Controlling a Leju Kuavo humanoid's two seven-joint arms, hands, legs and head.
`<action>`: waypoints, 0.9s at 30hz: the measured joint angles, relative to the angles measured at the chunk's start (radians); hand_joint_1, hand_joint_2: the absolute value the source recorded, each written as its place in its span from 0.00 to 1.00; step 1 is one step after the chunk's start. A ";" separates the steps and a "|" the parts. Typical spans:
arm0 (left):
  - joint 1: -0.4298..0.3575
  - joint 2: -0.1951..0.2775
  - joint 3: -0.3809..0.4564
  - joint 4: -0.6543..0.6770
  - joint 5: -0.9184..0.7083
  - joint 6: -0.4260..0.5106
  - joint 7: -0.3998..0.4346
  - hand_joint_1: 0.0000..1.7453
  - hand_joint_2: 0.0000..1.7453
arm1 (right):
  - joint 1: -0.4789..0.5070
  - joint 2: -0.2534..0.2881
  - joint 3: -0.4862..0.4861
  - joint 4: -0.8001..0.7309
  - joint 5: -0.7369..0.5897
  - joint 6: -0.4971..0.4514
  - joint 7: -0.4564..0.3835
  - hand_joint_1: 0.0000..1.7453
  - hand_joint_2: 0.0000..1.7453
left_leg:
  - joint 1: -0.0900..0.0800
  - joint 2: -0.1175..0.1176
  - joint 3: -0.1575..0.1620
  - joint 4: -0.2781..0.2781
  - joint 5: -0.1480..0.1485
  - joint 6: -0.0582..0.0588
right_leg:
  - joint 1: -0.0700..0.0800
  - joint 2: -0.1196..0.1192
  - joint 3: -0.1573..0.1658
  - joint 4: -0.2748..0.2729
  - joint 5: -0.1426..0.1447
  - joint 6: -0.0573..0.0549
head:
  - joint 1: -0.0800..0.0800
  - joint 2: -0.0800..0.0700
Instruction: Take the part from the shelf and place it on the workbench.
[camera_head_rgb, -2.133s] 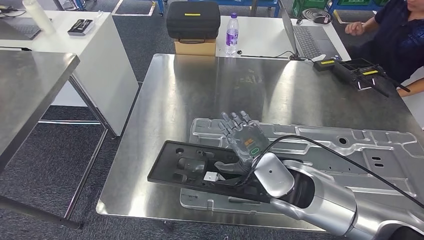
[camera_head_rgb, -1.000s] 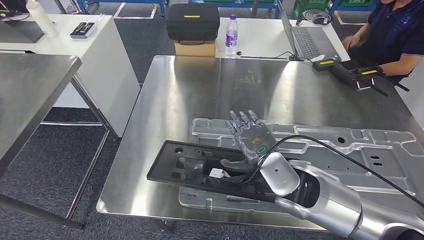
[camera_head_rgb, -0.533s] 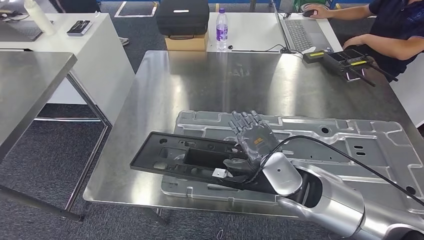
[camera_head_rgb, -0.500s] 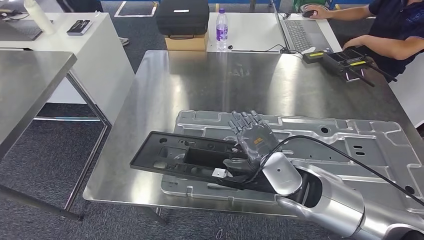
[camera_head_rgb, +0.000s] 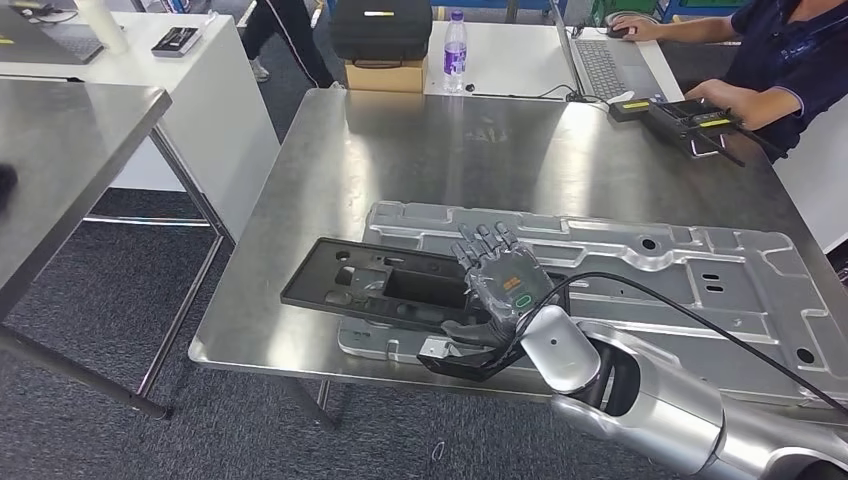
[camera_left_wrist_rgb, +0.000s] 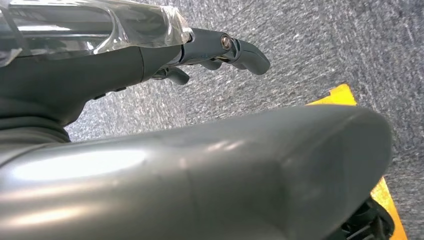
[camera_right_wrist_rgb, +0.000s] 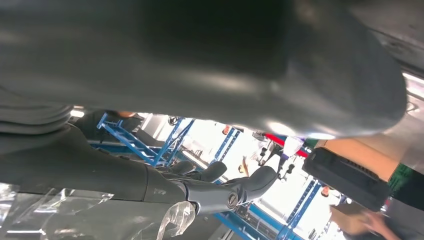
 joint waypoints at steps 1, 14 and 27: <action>-0.001 0.000 0.000 0.000 0.000 0.000 0.000 0.00 0.00 | 0.000 0.000 0.000 0.000 -0.001 -0.002 0.000 0.00 0.00 | -0.001 -0.001 -0.008 0.007 0.003 -0.006 | 0.000 0.002 0.033 -0.053 0.008 -0.001 | 0.000 0.000; 0.005 -0.002 0.000 0.000 0.001 -0.002 0.000 0.00 0.00 | 0.056 0.008 0.000 0.014 -0.025 -0.040 0.002 0.00 0.00 | 0.005 -0.004 -0.025 0.214 -0.124 -0.038 | 0.015 0.001 -0.058 -0.095 0.093 -0.071 | -0.003 0.000; 0.001 -0.010 0.000 0.000 0.006 0.006 0.017 0.00 0.00 | 0.342 0.014 -0.059 0.117 -0.135 -0.200 0.045 0.00 0.00 | -0.005 -0.006 0.036 -0.022 -0.010 0.017 | 0.011 0.000 -0.146 0.195 -0.057 -0.018 | 0.000 0.000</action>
